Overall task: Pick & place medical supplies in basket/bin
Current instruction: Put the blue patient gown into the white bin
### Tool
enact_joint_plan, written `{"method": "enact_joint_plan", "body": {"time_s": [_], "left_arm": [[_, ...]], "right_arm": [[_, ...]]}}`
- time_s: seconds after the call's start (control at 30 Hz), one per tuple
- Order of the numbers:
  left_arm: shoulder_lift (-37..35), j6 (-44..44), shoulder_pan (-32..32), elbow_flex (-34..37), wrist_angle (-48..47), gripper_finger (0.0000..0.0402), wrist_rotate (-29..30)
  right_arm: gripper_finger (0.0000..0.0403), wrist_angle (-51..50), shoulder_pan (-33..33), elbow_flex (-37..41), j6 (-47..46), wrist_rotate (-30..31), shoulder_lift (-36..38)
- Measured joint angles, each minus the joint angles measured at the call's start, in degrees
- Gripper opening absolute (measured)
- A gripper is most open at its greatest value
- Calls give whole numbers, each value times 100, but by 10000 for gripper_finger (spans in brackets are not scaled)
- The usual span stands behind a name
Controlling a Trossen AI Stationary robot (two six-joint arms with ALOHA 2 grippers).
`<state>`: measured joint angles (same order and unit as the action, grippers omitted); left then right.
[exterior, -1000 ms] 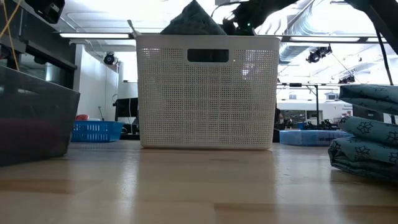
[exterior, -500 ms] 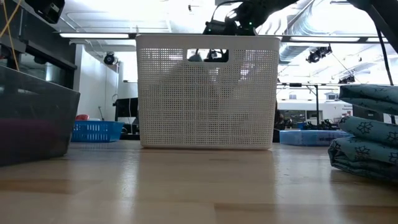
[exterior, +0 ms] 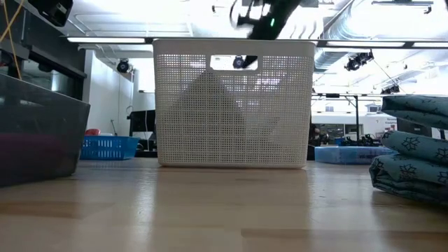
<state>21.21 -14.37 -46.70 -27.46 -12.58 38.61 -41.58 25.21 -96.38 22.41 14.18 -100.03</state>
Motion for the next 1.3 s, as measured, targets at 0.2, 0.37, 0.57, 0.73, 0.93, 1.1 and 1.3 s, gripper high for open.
{"method": "enact_joint_plan", "body": {"time_s": [0.2,0.37,0.57,0.73,0.93,1.1,1.3], "left_arm": [[0,0,0,0,0,224,-8],[0,0,1,0,0,224,-8],[0,0,0,0,-2,224,-4],[0,0,1,0,0,224,-3],[0,0,1,0,0,224,15],[0,0,2,2,0,224,16],[0,0,1,0,0,224,13]], "right_arm": [[193,211,-388,-2,178,-62,797],[192,231,-731,-2,186,287,1087],[193,115,-1035,-2,188,536,1117],[192,-165,-1592,-2,171,759,1119],[194,-687,-2463,-2,-267,1316,1119],[194,-1213,-3174,-2,-877,1513,1119],[194,-1857,-4067,-2,-1802,1744,1119]]}}
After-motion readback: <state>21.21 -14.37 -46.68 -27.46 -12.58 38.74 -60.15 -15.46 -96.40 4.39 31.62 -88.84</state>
